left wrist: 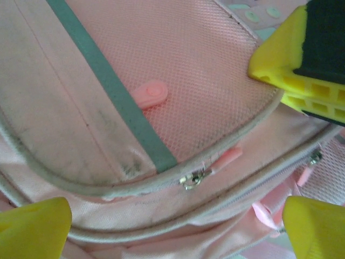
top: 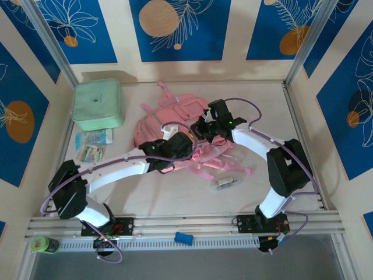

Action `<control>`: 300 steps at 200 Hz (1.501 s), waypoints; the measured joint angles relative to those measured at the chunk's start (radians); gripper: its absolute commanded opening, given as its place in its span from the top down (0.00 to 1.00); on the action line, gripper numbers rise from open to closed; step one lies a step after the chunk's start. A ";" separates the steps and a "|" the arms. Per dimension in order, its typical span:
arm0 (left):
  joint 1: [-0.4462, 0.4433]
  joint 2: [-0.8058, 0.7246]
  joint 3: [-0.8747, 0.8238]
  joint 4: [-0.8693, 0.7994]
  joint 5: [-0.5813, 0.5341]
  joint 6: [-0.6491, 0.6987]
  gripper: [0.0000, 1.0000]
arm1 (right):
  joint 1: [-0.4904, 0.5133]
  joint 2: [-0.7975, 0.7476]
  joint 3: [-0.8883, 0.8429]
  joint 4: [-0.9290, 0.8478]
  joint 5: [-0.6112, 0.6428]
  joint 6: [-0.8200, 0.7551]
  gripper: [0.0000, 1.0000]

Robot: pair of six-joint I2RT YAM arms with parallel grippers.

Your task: Pack the student bag

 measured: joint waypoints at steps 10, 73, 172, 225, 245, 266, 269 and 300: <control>-0.003 0.026 0.019 -0.008 -0.027 -0.016 0.01 | 0.000 -0.003 0.000 0.000 0.004 0.000 1.00; -0.003 0.162 0.125 -0.133 -0.180 -0.197 0.01 | 0.000 -0.005 -0.019 0.028 0.003 0.027 1.00; 0.003 0.029 -0.024 -0.129 -0.173 -0.272 0.17 | 0.010 -0.005 -0.019 0.045 -0.013 0.037 1.00; 0.011 -0.023 -0.046 -0.084 -0.095 -0.148 0.33 | 0.010 -0.005 -0.019 0.044 -0.012 0.038 1.00; 0.011 -0.011 -0.027 -0.064 -0.064 -0.092 0.41 | 0.010 -0.005 -0.019 0.044 -0.012 0.037 1.00; 0.011 0.026 0.007 -0.045 -0.047 -0.052 0.51 | 0.010 -0.005 -0.017 0.041 -0.011 0.037 1.00; 0.011 0.032 0.011 -0.044 -0.046 -0.055 0.53 | 0.010 -0.005 -0.017 0.041 -0.011 0.037 1.00; 0.014 0.067 0.026 -0.056 -0.049 -0.028 0.63 | 0.010 -0.005 -0.017 0.040 -0.011 0.037 1.00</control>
